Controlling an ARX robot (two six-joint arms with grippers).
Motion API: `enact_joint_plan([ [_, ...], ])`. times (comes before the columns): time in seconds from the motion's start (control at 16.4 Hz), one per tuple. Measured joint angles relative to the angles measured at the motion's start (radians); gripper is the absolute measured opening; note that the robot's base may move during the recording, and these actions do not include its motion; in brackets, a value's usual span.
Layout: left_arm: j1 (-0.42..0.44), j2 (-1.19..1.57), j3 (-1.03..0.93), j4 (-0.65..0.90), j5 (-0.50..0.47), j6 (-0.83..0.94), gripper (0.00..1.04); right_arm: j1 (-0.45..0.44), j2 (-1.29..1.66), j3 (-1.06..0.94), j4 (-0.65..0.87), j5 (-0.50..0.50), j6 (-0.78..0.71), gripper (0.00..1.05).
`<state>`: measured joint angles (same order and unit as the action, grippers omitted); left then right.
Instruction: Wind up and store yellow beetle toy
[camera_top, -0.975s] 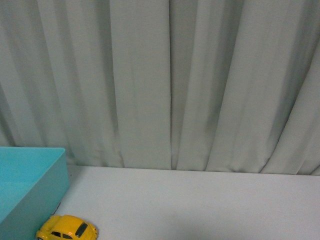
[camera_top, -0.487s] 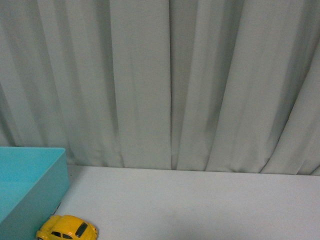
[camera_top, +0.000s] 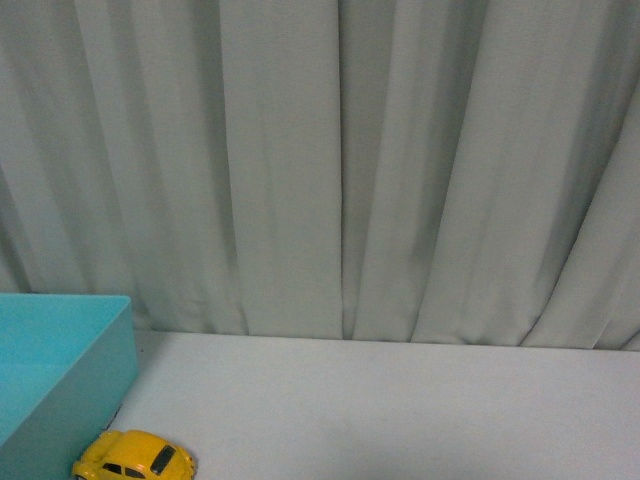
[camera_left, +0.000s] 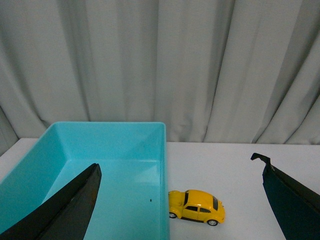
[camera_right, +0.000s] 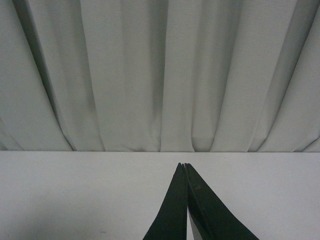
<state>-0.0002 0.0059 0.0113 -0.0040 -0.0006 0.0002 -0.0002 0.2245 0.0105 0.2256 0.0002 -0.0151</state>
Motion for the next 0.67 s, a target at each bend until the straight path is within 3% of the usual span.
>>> enact_joint_plan([
  [0.24, 0.000, 0.000, 0.000, 0.000, 0.000, 0.000, 0.98, 0.000, -0.054, 0.000, -0.055, 0.000, 0.000, 0.02],
  [0.37, 0.000, 0.000, 0.000, 0.000, -0.001, 0.000, 0.98, 0.000, -0.199, 0.000, -0.233, 0.000, 0.000, 0.02],
  [0.67, 0.000, 0.000, 0.000, 0.000, 0.000, 0.000, 0.98, 0.000, -0.222, 0.000, -0.230, 0.000, 0.000, 0.04],
])
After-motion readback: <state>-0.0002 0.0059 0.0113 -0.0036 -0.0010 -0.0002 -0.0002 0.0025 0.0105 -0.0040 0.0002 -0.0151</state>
